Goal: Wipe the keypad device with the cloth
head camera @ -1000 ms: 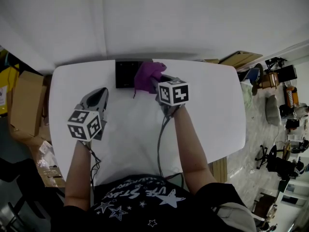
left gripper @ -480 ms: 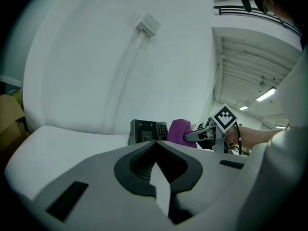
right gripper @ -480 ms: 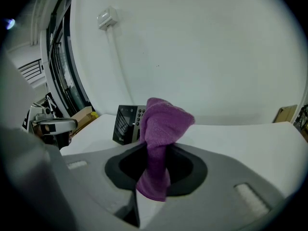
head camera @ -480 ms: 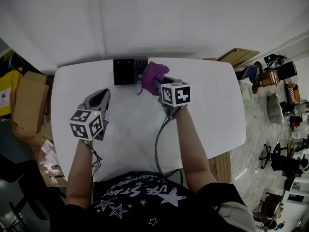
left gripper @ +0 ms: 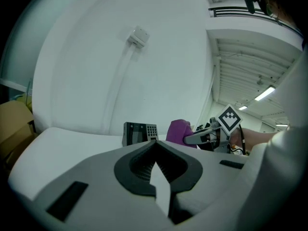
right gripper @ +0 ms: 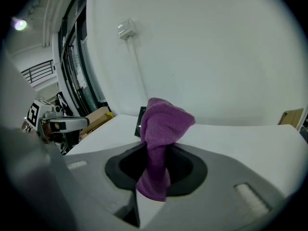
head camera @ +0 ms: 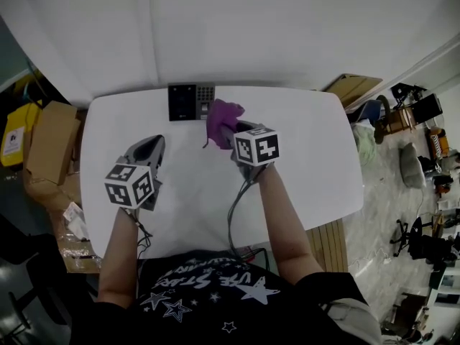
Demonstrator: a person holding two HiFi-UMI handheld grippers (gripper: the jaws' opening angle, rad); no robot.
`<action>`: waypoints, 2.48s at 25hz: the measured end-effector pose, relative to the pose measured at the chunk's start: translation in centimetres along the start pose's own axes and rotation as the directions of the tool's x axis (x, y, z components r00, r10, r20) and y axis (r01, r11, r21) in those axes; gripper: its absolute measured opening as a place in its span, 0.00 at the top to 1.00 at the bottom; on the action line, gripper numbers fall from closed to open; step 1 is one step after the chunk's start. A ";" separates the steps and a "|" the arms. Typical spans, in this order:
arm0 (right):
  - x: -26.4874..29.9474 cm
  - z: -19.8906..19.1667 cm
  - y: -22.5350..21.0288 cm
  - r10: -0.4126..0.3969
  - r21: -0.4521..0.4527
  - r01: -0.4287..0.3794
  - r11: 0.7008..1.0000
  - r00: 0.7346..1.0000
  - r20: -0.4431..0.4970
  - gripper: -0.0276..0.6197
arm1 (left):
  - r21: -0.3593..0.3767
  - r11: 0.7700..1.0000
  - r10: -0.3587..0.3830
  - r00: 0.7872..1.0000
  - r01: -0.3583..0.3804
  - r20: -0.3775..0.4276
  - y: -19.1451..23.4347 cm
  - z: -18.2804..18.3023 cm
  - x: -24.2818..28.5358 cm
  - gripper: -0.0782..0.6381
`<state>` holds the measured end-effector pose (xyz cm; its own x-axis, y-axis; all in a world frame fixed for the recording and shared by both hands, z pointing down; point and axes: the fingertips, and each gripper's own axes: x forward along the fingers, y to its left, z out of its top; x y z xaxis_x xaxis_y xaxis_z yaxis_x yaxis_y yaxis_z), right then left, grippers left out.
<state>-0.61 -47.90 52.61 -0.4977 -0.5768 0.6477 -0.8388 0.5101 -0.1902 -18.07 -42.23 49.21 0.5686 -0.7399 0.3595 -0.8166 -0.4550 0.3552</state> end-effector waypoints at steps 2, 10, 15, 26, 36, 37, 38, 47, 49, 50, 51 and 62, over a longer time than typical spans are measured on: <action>-0.9 -0.1 1.1 0.021 -0.041 -0.021 0.999 1.000 0.000 0.81 | -0.001 1.000 -0.002 1.000 0.002 0.007 -1.0 -0.1 -0.6 0.88; -4.8 -1.7 4.9 0.098 -0.100 -0.096 0.990 0.995 0.022 0.81 | 0.023 1.000 0.001 0.999 -0.002 0.041 -5.4 -0.2 -2.7 0.88; -7.8 -3.1 6.0 0.124 -0.115 -0.118 0.986 0.991 0.052 0.81 | 0.036 0.999 0.014 0.998 -0.016 0.061 -8.3 -0.8 -4.5 0.88; -16.2 -7.7 7.0 0.171 -0.110 -0.158 0.981 0.977 0.125 0.81 | 0.039 0.998 0.045 0.995 -0.048 0.091 -16.3 -4.5 -8.7 0.88; -23.3 -14.5 9.1 0.236 -0.125 -0.222 0.967 0.966 0.110 0.81 | 0.028 0.996 0.081 0.991 -0.084 0.102 -23.6 -9.8 -13.8 0.88; -23.7 -15.1 9.5 0.245 -0.127 -0.231 0.965 0.963 0.111 0.81 | 0.027 0.996 0.087 0.991 -0.090 0.104 -24.0 -10.2 -14.3 0.88; -24.1 -15.6 9.8 0.252 -0.129 -0.238 0.963 0.961 0.110 0.81 | 0.024 0.995 0.093 0.990 -0.096 0.106 -24.4 -10.6 -14.9 0.88; -27.0 -18.1 12.0 0.291 -0.157 -0.273 0.949 0.951 0.106 0.81 | 0.009 0.989 0.144 0.981 -0.146 0.132 -27.1 -12.6 -19.0 0.88; -27.5 -18.5 12.3 0.299 -0.160 -0.280 0.946 0.949 0.105 0.81 | 0.007 0.988 0.153 0.979 -0.156 0.134 -27.5 -13.1 -19.8 0.88; -27.7 -18.9 12.5 0.301 -0.160 -0.283 0.946 0.948 0.103 0.81 | 0.004 0.987 0.156 0.979 -0.158 0.133 -27.8 -13.5 -20.1 0.88; -28.0 -19.2 12.7 0.303 -0.159 -0.286 0.945 0.948 0.101 0.81 | 0.001 0.987 0.158 0.979 -0.159 0.131 -28.1 -13.9 -20.5 0.88; -28.3 -20.6 13.8 0.292 -0.165 -0.276 0.947 0.953 0.082 0.81 | 0.014 0.990 0.135 0.984 -0.137 0.120 -28.8 -15.0 -21.6 0.88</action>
<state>6.46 -11.34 46.83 -0.7371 -0.4529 0.5016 -0.6206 0.7474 -0.2371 -5.30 -5.69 44.18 0.4373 -0.8487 0.2974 -0.8883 -0.3561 0.2900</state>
